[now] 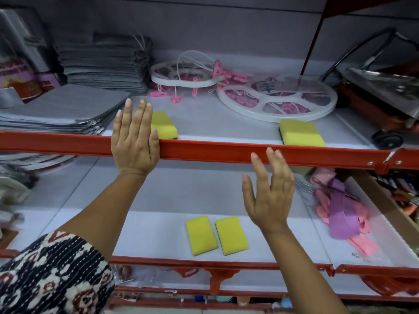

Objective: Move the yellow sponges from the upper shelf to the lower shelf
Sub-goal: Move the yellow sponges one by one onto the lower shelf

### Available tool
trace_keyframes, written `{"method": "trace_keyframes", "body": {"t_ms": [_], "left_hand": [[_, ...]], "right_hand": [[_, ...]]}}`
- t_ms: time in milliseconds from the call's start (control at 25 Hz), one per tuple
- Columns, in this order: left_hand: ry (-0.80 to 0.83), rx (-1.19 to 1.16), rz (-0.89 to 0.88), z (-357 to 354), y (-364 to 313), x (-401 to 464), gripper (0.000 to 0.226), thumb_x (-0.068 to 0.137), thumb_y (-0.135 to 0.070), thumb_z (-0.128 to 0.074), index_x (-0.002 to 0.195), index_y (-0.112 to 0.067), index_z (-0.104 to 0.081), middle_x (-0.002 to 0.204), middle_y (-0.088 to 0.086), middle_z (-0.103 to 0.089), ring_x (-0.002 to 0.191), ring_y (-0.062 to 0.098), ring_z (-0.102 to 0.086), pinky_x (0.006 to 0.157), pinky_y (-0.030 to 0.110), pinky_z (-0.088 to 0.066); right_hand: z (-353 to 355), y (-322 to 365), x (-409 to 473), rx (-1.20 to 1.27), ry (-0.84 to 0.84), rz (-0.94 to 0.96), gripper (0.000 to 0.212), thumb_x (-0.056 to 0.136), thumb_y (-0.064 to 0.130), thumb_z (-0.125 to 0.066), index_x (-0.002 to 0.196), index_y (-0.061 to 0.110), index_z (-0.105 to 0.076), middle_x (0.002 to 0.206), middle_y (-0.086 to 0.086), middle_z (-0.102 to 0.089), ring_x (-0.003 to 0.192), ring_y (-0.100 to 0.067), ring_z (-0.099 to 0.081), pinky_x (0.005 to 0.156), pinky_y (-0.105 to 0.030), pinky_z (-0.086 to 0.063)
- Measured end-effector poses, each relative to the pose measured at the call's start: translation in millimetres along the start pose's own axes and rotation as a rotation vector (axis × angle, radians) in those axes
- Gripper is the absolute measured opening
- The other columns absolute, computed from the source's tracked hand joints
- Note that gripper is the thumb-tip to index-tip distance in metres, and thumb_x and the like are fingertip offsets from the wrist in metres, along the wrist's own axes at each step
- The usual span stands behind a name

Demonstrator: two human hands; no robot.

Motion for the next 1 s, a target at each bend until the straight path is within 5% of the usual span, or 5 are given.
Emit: {"method": "trace_keyframes", "body": {"t_ms": [120,360,480,720,1000], "left_hand": [[-0.005,0.002,0.007,0,0,-1,0.052,0.101,-0.029,-0.019,0.142,-0.005,-0.038,0.146,0.01,-0.042,0.142,0.028,-0.025,0.118,0.041,-0.02],[0.001,-0.01,0.016,2,1,1,0.052,0.101,-0.029,-0.02,0.142,-0.004,-0.038,0.146,0.012,-0.041,0.141,0.029,-0.025,0.118,0.042,-0.019],[-0.008,-0.004,0.012,2,0,1,0.051,0.1,-0.028,-0.021,0.142,-0.004,-0.038,0.146,0.011,-0.041,0.141,0.029,-0.025,0.118,0.041,-0.019],[-0.015,0.001,0.01,2,-1,1,0.051,0.1,-0.028,-0.022,0.142,-0.004,-0.039,0.146,0.011,-0.042,0.141,0.029,-0.025,0.119,0.04,-0.017],[-0.02,0.011,0.01,2,0,1,0.051,0.1,-0.028,-0.021,0.142,-0.005,-0.039,0.146,0.011,-0.042,0.142,0.028,-0.025,0.119,0.04,-0.018]], "right_hand": [[10,-15,68,-0.105,0.033,-0.051,0.039,0.097,0.036,-0.046,0.128,0.014,-0.055,0.135,-0.014,-0.053,0.128,-0.032,-0.044,0.102,-0.043,-0.036],[-39,-97,112,-0.315,0.884,-0.495,0.057,0.091,0.055,-0.041,0.131,0.017,-0.049,0.14,-0.015,-0.044,0.126,-0.04,-0.04,0.1,-0.049,-0.036],[-50,-113,110,-0.286,1.035,-0.575,0.047,0.085,0.048,-0.05,0.119,0.017,-0.055,0.13,-0.012,-0.05,0.117,-0.038,-0.049,0.092,-0.043,-0.043],[-41,-105,121,-0.282,0.922,-0.541,0.035,0.082,0.028,-0.051,0.114,0.016,-0.06,0.122,-0.016,-0.058,0.112,-0.04,-0.053,0.087,-0.04,-0.046],[16,-22,84,-0.106,0.157,-0.136,0.046,0.089,0.032,-0.049,0.133,0.018,-0.052,0.135,-0.015,-0.053,0.121,-0.039,-0.048,0.092,-0.045,-0.044]]}}
Point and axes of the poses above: each hand's wrist, its own x-axis towards the middle knuckle, its own z-axis out of the back of the hand, y = z × x, the point moved 7 cm from there along x, towards the middle knuckle
